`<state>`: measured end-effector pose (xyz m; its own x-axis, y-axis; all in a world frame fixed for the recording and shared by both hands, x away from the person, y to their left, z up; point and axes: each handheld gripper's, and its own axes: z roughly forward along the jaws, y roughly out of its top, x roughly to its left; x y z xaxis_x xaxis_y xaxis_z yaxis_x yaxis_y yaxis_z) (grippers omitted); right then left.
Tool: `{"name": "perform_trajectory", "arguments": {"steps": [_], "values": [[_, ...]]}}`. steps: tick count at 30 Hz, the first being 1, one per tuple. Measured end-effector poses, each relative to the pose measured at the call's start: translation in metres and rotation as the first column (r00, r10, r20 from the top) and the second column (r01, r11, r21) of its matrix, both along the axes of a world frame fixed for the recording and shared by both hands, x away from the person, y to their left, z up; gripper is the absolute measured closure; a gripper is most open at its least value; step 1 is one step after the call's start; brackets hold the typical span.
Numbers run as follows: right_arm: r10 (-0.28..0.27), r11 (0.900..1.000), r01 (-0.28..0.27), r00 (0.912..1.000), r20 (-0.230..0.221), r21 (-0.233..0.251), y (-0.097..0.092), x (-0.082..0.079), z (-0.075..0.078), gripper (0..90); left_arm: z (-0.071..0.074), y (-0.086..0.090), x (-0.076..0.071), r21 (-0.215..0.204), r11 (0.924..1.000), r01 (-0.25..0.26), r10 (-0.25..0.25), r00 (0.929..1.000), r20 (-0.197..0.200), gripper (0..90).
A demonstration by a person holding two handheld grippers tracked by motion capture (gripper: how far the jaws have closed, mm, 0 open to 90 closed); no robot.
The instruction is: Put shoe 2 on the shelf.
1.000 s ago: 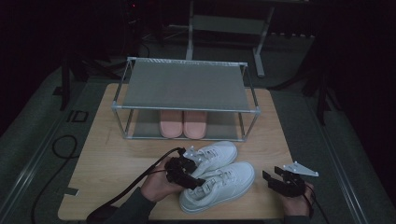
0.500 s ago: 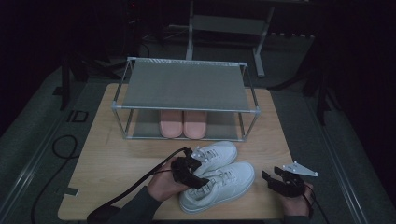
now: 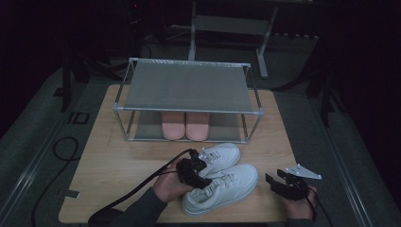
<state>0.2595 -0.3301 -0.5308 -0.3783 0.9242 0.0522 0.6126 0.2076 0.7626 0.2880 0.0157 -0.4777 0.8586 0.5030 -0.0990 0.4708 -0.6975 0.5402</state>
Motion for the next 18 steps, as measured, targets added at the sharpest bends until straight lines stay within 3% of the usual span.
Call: {"name": "perform_trajectory", "arguments": {"steps": [5,8,12,18], "values": [[0.007,1.0000,-0.007,1.0000,0.000,0.000,0.0023,-0.0011,-0.0004,42.4,-0.0026,-0.0037,0.0007,0.021,0.9998,-0.007,0.007,1.0000,-0.004,54.0],[0.008,1.0000,-0.008,1.0000,-0.001,-0.001,0.0028,-0.0016,-0.0006,42.5,-0.0023,-0.0052,-0.0002,0.042,0.9991,0.000,0.000,0.9999,0.014,55.5],[0.009,1.0000,-0.009,1.0000,-0.002,-0.001,0.0028,-0.0034,-0.0015,42.7,-0.0010,-0.0063,-0.0019,0.054,0.9985,0.004,-0.006,0.9993,0.038,65.1],[0.006,1.0000,-0.006,1.0000,-0.003,0.002,0.0019,-0.0071,-0.0025,43.2,-0.0003,-0.0057,-0.0024,0.054,0.9984,0.017,-0.020,0.9984,0.052,71.1]]}}
